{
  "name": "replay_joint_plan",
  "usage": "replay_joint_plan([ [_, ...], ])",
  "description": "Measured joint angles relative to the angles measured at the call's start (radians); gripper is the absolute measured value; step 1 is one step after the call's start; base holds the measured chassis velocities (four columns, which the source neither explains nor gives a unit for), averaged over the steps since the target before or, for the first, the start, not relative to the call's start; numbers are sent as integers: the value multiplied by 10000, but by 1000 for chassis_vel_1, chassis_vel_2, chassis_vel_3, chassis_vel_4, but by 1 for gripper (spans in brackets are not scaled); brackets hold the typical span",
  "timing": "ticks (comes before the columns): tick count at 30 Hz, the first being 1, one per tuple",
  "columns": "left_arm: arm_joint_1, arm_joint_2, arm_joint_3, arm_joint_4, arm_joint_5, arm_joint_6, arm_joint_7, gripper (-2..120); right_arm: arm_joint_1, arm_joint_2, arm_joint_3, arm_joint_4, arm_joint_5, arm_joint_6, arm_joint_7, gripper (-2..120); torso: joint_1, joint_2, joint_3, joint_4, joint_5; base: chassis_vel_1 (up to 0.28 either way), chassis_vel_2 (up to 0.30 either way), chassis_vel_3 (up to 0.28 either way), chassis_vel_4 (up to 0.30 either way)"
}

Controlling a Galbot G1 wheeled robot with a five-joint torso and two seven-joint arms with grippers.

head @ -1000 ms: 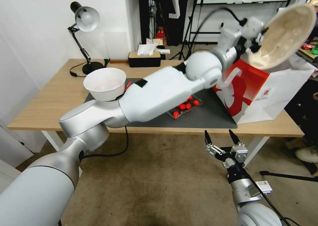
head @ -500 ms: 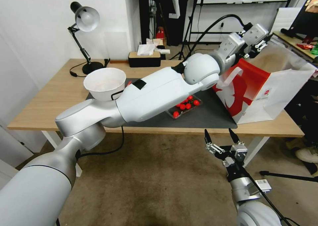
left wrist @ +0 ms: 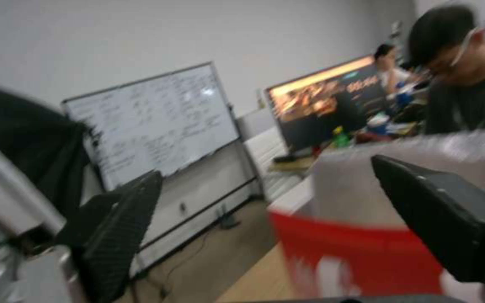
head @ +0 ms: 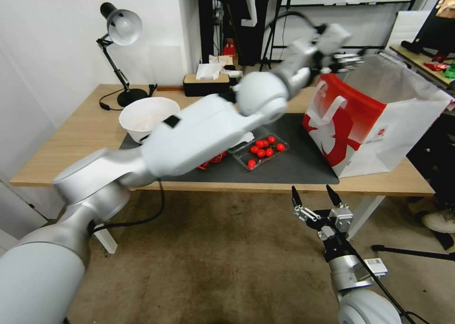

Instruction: Pick up the trash from the table and place it into the takeout bag.

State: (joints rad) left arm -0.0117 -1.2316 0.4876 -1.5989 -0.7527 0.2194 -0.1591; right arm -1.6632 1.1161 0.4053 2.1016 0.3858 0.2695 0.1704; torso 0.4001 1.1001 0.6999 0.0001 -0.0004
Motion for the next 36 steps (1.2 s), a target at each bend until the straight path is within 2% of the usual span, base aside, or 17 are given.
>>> replay_joint_plan([
  [2,869,831,-578,-830,138,286,48,99,-27,5,4,7,3,18,-1,100,-1,-1,0,3,-3,0,0,0,0],
  [3,869,831,-578,-830,138,286,48,99,-27,5,4,7,3,18,-1,100,-1,-1,0,3,-3,0,0,0,0],
  [5,2213,1743,-1475,-1853,508,550,160,100,-45,6,1,13,4,24,-1,100,-1,0,0,0,-3,0,0,0,0],
  [6,2213,1743,-1475,-1853,508,550,160,100,-45,6,1,13,4,24,-1,100,-1,0,0,0,-3,0,0,0,0],
  [9,4428,2750,-2986,-3008,1051,730,302,100,-48,-6,-5,69,3,24,-2,100,0,0,-1,-2,2,0,0,0,0],
  [10,4428,2750,-2986,-3008,1051,730,302,100,-48,-6,-5,69,3,24,-2,100,0,0,-1,-2,2,0,0,0,0],
  [13,7039,3283,-4883,-3745,1700,743,460,100,-46,-10,-23,158,-1,25,5,100,-2,0,0,1,-1,0,0,0,0],
  [14,7039,3283,-4883,-3745,1700,743,460,100,-46,-10,-23,158,-1,25,5,100,-2,0,0,1,-1,0,0,0,0],
  [15,8018,3373,-5634,-3951,2022,557,500,100,-46,-18,-32,183,-5,24,11,100,-2,0,-1,1,3,0,0,0,0],
  [17,9653,3359,-6609,-4247,2630,238,522,100,-53,-43,-33,235,-6,24,28,100,-2,0,0,-3,2,0,0,0,0],
  [18,9653,3359,-6609,-4247,2630,238,522,100,-53,-43,-33,235,-6,24,28,100,-2,0,0,-3,2,0,0,0,0],
  [21,11885,2823,-7848,-4589,3561,-188,489,100,-47,-65,-35,257,-7,19,42,100,-3,1,-1,2,-2,0,0,0,0],
  [22,11885,2823,-7848,-4589,3561,-188,489,100,-47,-65,-35,257,-7,19,42,100,-3,1,-1,2,-2,0,0,0,0],
  [24,13191,2307,-8624,-4691,4310,-740,385,100,-32,-67,-64,263,-9,2,49,100,-3,1,-2,-5,4,0,0,0,0],
  [26,13536,2185,-8790,-4713,4474,-881,362,100,-28,-67,-77,267,-9,-1,51,100,-2,0,-1,-4,2,0,0,0,0],
  [28,14756,1743,-9371,-4841,4938,-1263,316,100,-2,-68,-120,284,-11,-23,55,100,-3,1,-2,1,6,0,0,0,0],
  [36,15939,1103,-9765,-4979,5341,-1676,-270,100,63,-77,-198,308,-17,-98,66,100,-2,0,0,-2,5,0,0,0,0],
])
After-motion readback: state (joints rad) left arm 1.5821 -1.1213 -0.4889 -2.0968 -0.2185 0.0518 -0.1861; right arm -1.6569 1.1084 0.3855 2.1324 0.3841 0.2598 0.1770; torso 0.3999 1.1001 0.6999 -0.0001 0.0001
